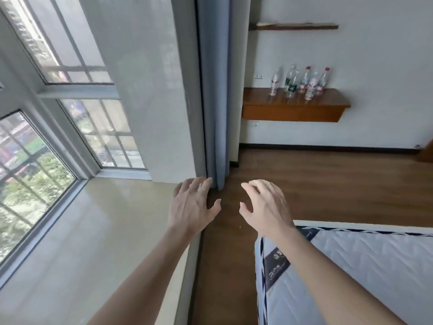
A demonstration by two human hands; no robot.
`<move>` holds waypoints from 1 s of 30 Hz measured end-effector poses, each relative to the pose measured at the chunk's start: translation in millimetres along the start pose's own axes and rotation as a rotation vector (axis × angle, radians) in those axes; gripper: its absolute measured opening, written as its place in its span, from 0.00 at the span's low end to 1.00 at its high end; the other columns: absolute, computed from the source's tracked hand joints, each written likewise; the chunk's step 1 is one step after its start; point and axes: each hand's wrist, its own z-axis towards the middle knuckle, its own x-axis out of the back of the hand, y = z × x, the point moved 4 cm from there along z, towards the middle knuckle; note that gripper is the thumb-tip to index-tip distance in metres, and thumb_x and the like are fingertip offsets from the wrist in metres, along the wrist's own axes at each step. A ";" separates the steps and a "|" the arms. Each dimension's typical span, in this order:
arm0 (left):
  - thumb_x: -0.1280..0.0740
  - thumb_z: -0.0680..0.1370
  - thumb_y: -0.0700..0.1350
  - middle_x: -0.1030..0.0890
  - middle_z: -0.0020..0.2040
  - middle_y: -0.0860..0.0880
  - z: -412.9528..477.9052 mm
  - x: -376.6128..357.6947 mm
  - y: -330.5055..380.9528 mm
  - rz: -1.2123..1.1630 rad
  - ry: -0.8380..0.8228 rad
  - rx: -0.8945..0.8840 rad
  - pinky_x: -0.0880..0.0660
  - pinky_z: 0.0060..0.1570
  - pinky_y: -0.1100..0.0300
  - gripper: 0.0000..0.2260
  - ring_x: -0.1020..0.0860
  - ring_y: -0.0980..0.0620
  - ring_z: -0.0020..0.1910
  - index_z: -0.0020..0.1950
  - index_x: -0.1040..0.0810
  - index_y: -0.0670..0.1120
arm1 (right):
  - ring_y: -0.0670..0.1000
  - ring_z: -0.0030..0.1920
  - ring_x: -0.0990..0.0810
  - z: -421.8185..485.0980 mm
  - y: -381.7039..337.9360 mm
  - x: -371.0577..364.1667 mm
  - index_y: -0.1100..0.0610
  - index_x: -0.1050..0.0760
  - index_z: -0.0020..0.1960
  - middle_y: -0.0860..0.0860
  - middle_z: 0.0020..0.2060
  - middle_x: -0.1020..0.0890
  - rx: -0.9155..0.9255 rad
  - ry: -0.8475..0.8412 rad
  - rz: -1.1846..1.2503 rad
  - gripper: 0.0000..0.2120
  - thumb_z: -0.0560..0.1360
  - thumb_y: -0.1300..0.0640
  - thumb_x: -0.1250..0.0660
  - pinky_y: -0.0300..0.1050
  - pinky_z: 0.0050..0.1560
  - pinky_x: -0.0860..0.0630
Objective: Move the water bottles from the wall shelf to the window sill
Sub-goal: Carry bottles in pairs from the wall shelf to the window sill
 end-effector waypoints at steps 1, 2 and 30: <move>0.42 0.74 0.63 0.22 0.64 0.52 16.9 -5.6 5.3 -0.008 0.004 -0.001 0.30 0.63 0.49 0.27 0.25 0.46 0.63 0.68 0.26 0.52 | 0.54 0.58 0.22 11.8 11.2 -3.5 0.53 0.22 0.61 0.50 0.53 0.20 0.002 0.004 0.001 0.20 0.71 0.48 0.34 0.53 0.60 0.26; 0.41 0.74 0.63 0.21 0.63 0.52 32.3 -11.2 10.0 -0.012 0.009 -0.004 0.29 0.63 0.49 0.26 0.24 0.46 0.62 0.68 0.26 0.52 | 0.54 0.57 0.22 23.4 22.1 -7.3 0.54 0.22 0.60 0.50 0.53 0.20 0.000 0.008 -0.001 0.20 0.71 0.48 0.35 0.53 0.60 0.26; 0.42 0.76 0.63 0.22 0.64 0.49 467.5 -179.4 -5.9 -0.075 -0.045 -0.212 0.27 0.60 0.46 0.27 0.25 0.44 0.64 0.69 0.27 0.49 | 0.55 0.60 0.23 372.3 217.0 -155.8 0.52 0.24 0.65 0.52 0.58 0.20 -0.262 -0.067 -0.117 0.22 0.74 0.45 0.34 0.53 0.63 0.26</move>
